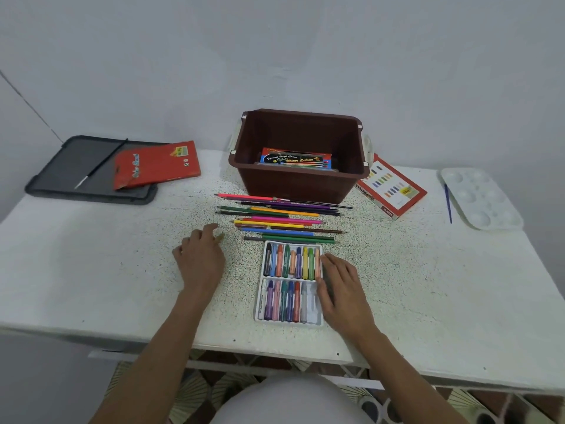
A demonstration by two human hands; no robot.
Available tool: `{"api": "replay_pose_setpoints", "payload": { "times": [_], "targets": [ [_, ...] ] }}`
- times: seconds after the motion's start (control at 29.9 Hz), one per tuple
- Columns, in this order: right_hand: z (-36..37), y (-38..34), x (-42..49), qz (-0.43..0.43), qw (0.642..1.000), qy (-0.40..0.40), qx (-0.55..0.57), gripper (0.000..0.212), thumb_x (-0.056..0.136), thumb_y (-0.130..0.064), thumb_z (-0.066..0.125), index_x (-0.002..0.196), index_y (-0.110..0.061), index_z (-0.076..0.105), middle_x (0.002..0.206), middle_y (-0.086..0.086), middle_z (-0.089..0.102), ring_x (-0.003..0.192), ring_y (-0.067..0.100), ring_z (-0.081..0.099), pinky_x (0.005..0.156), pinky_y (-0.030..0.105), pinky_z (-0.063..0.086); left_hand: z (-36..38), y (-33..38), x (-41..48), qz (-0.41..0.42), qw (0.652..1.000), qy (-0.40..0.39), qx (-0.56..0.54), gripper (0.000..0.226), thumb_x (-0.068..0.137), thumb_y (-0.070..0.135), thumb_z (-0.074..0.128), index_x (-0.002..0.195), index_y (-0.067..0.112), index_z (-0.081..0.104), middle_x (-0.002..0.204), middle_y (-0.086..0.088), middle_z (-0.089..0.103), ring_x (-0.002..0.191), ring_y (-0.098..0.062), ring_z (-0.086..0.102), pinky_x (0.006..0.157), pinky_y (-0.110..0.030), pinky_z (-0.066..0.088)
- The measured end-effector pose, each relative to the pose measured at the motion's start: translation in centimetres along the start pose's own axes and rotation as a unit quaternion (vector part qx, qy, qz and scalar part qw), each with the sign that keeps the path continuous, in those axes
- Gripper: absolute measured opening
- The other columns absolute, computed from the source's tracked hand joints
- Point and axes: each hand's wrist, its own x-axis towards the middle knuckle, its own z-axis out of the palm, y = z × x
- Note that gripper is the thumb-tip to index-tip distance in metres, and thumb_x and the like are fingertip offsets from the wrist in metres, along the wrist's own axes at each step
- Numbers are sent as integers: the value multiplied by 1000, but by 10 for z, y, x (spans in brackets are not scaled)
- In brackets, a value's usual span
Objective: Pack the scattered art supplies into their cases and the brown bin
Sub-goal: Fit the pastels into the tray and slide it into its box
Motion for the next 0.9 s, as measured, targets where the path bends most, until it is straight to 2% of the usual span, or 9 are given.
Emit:
{"api": "replay_pose_setpoints", "payload": {
  "times": [0.13, 0.2, 0.33, 0.4, 0.47, 0.5, 0.6, 0.74, 0.9],
  "targets": [
    [-1, -1, 0, 4, 1000, -1, 2, 48, 102, -32, 38, 142, -8, 45, 141, 5, 50, 132, 19, 39, 111, 29, 29, -7, 22, -9, 36, 985, -9, -167, 29, 95, 15, 57, 123, 22, 60, 102, -4, 64, 85, -19, 60, 78, -36, 50],
    [-1, 0, 0, 3, 1000, -2, 7, 47, 102, -31, 39, 142, -8, 45, 141, 5, 49, 132, 19, 38, 111, 28, 28, -14, 39, -17, 40, 959, -54, -277, 27, 96, 15, 59, 121, 23, 61, 100, -3, 64, 80, -12, 62, 68, -21, 51],
    [-3, 0, 1, 5, 999, -1, 41, 43, 102, -27, 41, 141, -10, 47, 141, 3, 50, 131, 16, 37, 110, 29, 30, -27, 65, -38, 17, 891, -159, -426, 33, 94, 10, 62, 123, 26, 58, 95, 1, 65, 76, -9, 68, 60, -8, 49],
    [-3, 1, 1, 3, 999, -3, 54, 44, 102, -30, 37, 140, -11, 48, 140, 2, 50, 131, 16, 38, 109, 31, 33, -25, 72, -47, 8, 882, -201, -426, 35, 93, 17, 64, 125, 30, 59, 102, 4, 65, 89, -6, 66, 63, -7, 50],
    [-4, 3, 1, 2, 998, -2, 59, 44, 102, -30, 36, 140, -12, 49, 140, 2, 50, 130, 16, 38, 108, 29, 32, -20, 77, -55, 19, 879, -241, -411, 34, 90, 23, 67, 122, 34, 60, 103, 7, 65, 94, -8, 67, 72, -17, 55],
    [-4, 3, 1, 4, 998, -1, 60, 43, 101, -30, 37, 139, -12, 49, 139, 1, 50, 129, 15, 38, 107, 27, 31, -19, 79, -58, 24, 876, -256, -408, 34, 89, 22, 68, 120, 35, 61, 102, 8, 65, 93, -7, 67, 75, -19, 56],
    [-5, 3, 1, 8, 998, -2, 65, 41, 101, -25, 42, 139, -12, 50, 139, 1, 50, 129, 14, 37, 107, 23, 28, -18, 86, -69, 43, 870, -287, -398, 34, 88, 17, 70, 117, 33, 63, 96, 6, 66, 86, 4, 66, 72, -11, 52],
    [-5, 4, 1, 9, 998, -3, 65, 41, 101, -25, 43, 139, -11, 50, 139, 3, 50, 129, 15, 37, 107, 25, 30, -14, 88, -79, 70, 864, -323, -379, 34, 86, 15, 72, 114, 33, 65, 93, 5, 67, 86, -1, 68, 81, -24, 57],
    [-4, 4, 1, 10, 998, -3, 70, 43, 99, -25, 45, 139, -9, 50, 139, 3, 50, 130, 16, 37, 108, 29, 34, -10, 88, -90, 124, 883, -313, -327, 32, 87, 18, 72, 114, 33, 65, 90, 11, 66, 84, 6, 62, 75, -6, 47]
  ]
}}
